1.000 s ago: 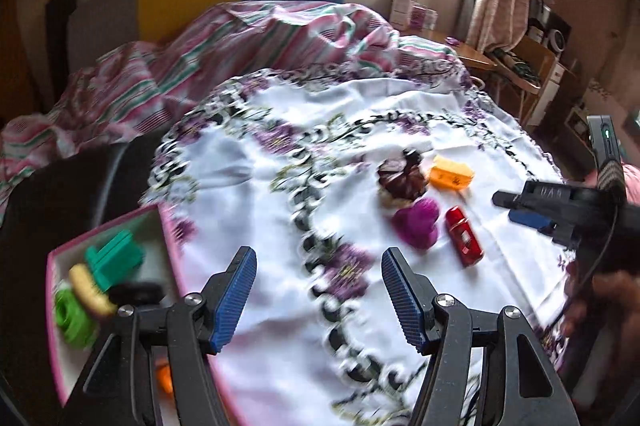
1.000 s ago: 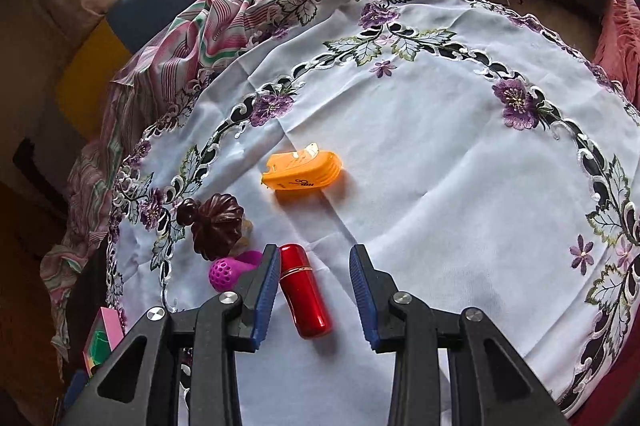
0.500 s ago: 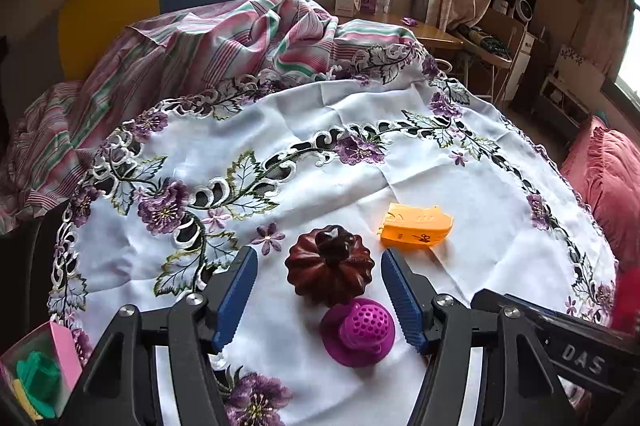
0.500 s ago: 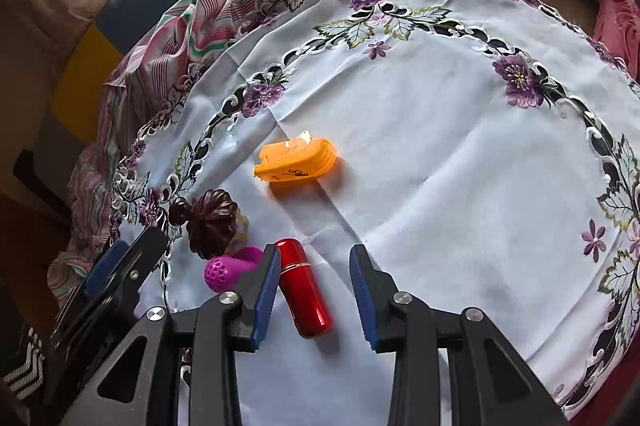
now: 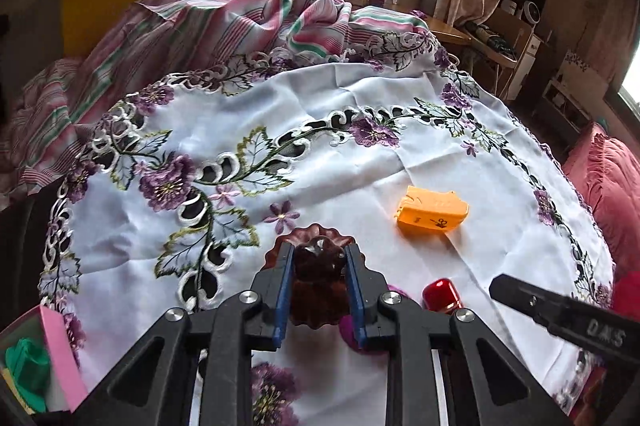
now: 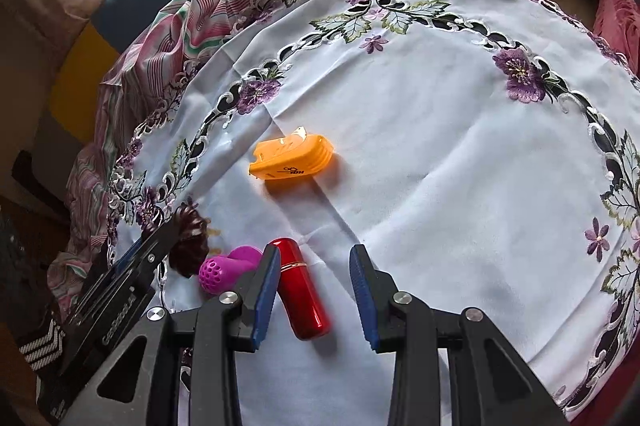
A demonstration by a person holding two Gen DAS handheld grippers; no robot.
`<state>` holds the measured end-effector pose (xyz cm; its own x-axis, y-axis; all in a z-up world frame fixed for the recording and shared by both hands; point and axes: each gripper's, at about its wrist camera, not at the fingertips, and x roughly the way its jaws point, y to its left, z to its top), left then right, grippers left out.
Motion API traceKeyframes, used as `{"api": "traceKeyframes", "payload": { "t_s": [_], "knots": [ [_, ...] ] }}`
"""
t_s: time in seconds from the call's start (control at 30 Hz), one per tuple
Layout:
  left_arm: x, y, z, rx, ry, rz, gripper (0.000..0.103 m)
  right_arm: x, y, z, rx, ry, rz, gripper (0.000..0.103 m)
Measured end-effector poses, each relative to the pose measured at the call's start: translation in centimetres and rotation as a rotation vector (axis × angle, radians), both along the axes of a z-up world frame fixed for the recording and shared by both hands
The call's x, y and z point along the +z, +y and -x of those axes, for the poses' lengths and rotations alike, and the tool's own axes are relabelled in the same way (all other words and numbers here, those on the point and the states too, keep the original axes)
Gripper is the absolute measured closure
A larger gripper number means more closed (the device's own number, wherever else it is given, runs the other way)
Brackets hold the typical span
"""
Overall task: Organize rigid objects
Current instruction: 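Grasp the brown pumpkin-shaped toy with the left tool, then carry the brown pumpkin toward the tray while the right tool grasps the magenta dotted toy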
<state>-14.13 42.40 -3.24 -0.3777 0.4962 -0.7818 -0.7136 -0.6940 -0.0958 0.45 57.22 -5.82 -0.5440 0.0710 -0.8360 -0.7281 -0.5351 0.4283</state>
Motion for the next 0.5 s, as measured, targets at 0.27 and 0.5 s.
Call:
{"api": "traceKeyframes", "payload": {
  "t_s": [0.27,0.5],
  "knots": [
    [2.3,-8.1,-2.8,0.071,0.002,-0.043,0.078,0.4,-0.8,0.7,0.056,0.009,-0.025,0.067],
    [3.9,-14.0,-5.6,0.103,0.001,-0.091,0.078,1.3,-3.9,2.9,0.229,0.038,-0.108,0.068]
  ]
}}
